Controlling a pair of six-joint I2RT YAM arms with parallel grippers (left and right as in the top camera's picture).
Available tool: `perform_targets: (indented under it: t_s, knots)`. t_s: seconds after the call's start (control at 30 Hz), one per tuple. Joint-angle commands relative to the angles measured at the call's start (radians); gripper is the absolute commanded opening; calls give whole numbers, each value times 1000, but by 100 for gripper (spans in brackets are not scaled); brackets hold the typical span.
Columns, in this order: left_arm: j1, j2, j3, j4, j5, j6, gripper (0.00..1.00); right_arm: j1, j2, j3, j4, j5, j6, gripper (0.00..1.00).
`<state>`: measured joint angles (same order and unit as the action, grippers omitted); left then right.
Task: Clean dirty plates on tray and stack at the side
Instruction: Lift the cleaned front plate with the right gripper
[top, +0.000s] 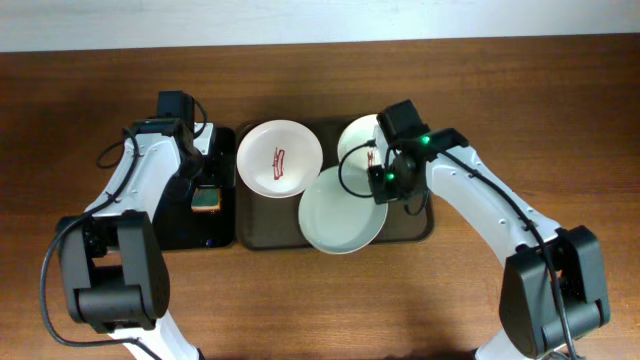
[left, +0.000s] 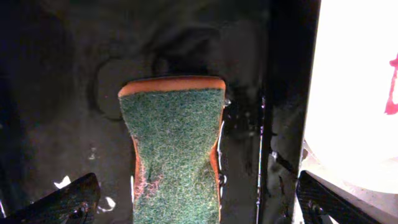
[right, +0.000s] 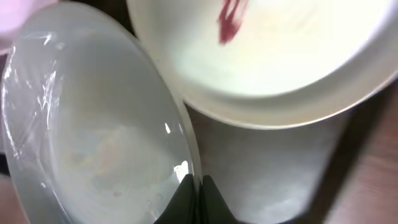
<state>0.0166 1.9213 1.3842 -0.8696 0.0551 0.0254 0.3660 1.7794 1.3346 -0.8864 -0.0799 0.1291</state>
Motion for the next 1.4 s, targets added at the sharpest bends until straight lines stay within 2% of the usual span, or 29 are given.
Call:
perform_targets:
  t_s: [0.0,0.23,1.13,1.37]
  knots:
    - [6,-18,13,-1,21,-15,99,21,-29,85,-11,125,-47,4]
    - [6,-18,13,0,21,-15,99,29,-29,196,-46,268,-124,4]
    - [6,-18,13,0,21,-15,99,49,-29,209,-30,276,-124,4]
    - [6,-18,13,-3,21,-15,99,49,-29,209,60,342,-126,4]
